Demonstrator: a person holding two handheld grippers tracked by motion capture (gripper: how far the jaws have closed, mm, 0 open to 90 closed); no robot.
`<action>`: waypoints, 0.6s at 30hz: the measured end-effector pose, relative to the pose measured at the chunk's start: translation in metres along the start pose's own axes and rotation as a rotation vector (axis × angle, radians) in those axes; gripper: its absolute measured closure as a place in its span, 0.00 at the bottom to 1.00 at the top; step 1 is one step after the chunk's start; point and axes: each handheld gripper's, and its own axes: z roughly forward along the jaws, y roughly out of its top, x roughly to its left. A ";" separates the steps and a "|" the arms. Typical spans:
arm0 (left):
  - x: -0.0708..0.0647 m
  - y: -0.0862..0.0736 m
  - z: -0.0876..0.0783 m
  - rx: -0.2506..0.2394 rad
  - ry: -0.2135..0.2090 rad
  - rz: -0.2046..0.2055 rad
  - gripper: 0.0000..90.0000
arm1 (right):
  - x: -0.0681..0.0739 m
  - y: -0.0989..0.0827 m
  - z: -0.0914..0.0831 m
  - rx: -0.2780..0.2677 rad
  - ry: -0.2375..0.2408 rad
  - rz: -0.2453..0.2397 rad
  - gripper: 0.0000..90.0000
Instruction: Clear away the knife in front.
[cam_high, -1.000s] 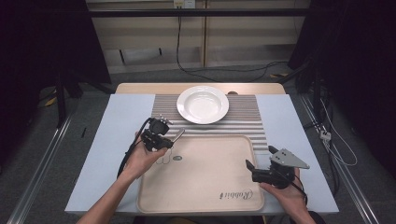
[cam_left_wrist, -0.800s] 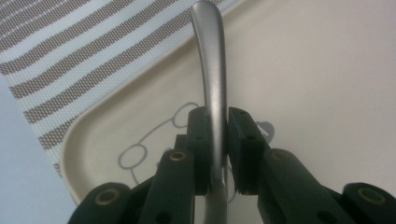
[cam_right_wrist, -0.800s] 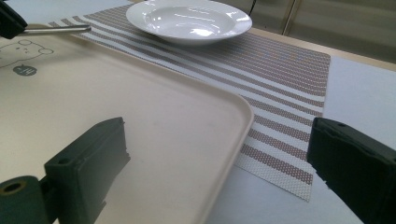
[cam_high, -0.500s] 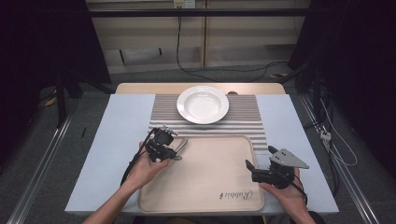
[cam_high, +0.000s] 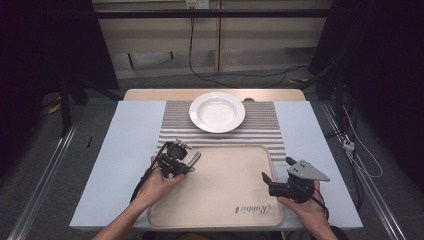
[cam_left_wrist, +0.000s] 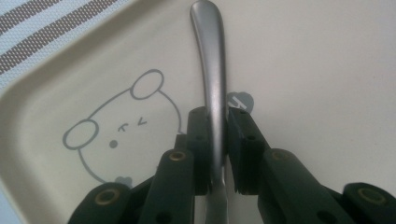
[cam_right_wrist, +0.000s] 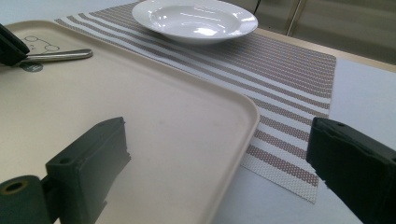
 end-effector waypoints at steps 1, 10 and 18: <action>0.000 0.000 0.000 0.000 0.000 0.000 0.89 | 0.000 0.000 0.000 0.000 0.000 0.000 0.06; 0.003 -0.002 0.000 -0.001 -0.013 -0.012 0.89 | 0.000 0.000 0.000 0.000 0.002 -0.002 0.06; 0.003 -0.003 0.000 0.000 -0.022 -0.012 0.89 | 0.001 0.000 0.000 0.000 0.002 -0.004 0.06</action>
